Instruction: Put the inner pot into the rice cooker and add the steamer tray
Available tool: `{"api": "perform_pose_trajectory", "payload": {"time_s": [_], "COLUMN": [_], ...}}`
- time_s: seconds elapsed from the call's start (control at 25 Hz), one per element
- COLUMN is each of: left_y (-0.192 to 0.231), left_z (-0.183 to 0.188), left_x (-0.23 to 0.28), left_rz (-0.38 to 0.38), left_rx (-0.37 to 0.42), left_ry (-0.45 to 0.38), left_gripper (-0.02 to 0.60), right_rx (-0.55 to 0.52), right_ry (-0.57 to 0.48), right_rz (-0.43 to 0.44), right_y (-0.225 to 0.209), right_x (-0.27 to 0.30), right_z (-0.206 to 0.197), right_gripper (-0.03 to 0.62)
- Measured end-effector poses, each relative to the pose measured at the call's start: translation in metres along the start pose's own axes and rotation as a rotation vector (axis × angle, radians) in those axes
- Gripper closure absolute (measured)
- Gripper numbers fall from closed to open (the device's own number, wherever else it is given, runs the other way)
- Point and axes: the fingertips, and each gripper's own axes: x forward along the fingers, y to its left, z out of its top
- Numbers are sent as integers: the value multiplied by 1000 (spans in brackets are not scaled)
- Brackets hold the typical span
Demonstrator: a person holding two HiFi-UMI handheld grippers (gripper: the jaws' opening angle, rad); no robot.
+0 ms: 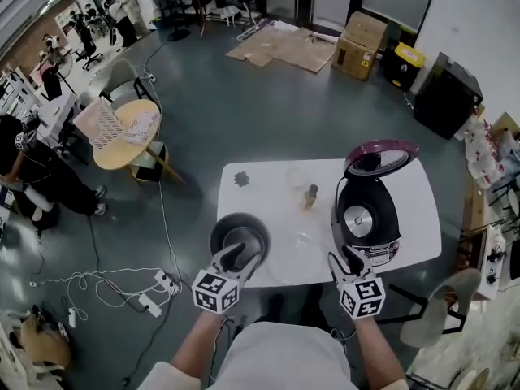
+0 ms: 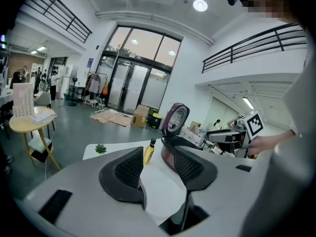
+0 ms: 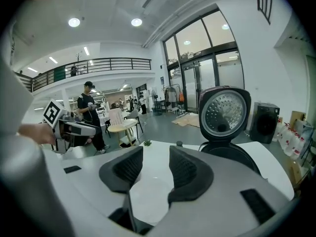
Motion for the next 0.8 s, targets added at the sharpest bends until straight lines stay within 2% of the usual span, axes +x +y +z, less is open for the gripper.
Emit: {"api": "perform_pose_trajectory", "payload": {"time_s": [0.28, 0.48, 0.8], "left_y": [17, 31, 59], "left_z": [-5, -8, -39], "left_x": [4, 3, -2], "left_rz": [121, 234, 430], "left_rx": [-56, -108, -185], "left_ry": [-8, -22, -13], "left_gripper": [371, 367, 326], "right_rx": [-25, -58, -110], "right_ry": [43, 85, 176], "right_rz": [124, 231, 382], "right_y": [-1, 9, 28], "right_x": [48, 83, 135], "right_z": [8, 14, -2], "right_gripper": [414, 414, 414]}}
